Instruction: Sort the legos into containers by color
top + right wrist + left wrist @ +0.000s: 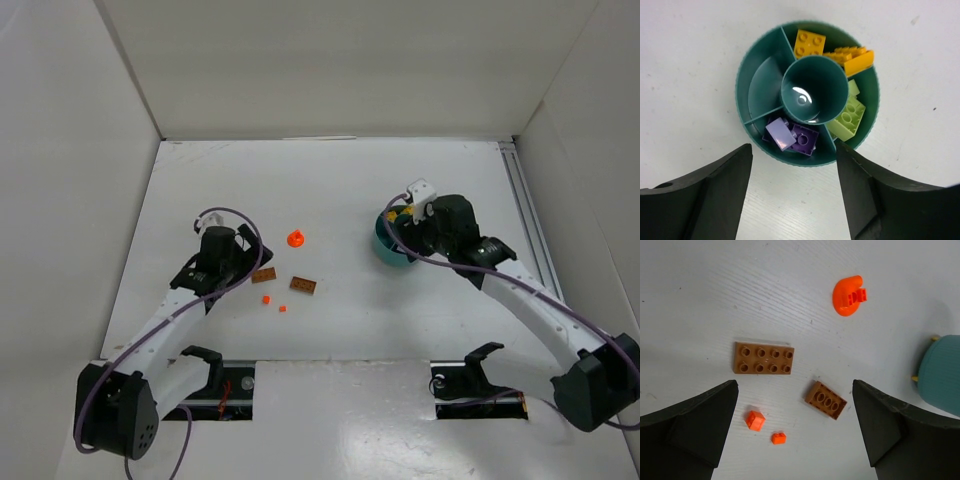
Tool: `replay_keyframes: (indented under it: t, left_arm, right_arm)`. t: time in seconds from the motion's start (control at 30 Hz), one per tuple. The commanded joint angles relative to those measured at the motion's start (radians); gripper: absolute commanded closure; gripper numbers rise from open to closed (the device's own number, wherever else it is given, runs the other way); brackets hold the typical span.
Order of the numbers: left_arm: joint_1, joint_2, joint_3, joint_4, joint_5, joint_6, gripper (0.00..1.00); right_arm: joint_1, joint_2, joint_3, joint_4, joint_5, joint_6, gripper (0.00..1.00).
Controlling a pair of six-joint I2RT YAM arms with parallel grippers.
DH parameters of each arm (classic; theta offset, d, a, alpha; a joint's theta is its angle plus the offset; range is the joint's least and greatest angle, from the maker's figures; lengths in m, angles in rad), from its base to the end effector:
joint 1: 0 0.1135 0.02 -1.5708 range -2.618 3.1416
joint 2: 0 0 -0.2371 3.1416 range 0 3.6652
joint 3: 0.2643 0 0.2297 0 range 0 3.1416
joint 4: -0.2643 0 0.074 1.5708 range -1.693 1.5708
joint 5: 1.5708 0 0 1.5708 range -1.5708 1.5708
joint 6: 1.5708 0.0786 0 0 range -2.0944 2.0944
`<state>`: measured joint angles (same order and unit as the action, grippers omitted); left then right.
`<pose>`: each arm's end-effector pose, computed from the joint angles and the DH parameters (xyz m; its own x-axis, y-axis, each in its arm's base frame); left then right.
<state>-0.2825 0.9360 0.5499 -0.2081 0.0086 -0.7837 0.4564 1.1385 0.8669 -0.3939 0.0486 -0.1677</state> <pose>0.2244 -0.0658 0.1911 -0.5824 -0.5659 -0.5835 -0.1772 0.7890 -0.5883 0.2443 0.1157 0.2329 -0.4787 -0.4208 -0.7706 -0.4927 0.8552 -0.1609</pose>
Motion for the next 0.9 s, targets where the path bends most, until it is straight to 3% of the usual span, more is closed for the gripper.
replay_keyframes:
  t: [0.0,0.13,0.37,0.47,0.87]
  left_arm:
    - [-0.001,0.065,0.010,0.018,-0.065,-0.021,0.04]
    - [-0.029,0.133,0.021,0.064,-0.032,-0.002,0.07]
    - [-0.185,0.295,0.187,0.102,-0.151,0.102,0.07]
    - [-0.201,0.418,0.276,0.102,-0.162,0.191,0.07]
    - [-0.228,0.741,0.495,0.049,-0.214,0.201,0.17]
  right_arm:
    - [0.011,-0.072,-0.002,0.050,-0.016,-0.050,0.26]
    - [0.011,-0.141,-0.051,0.073,-0.078,-0.134,0.22]
    - [0.011,-0.197,-0.097,0.093,-0.131,-0.182,0.22]
    - [0.011,-0.206,-0.097,0.073,-0.122,-0.182,0.22]
    - [0.002,-0.224,-0.097,0.036,-0.059,-0.191,0.22]
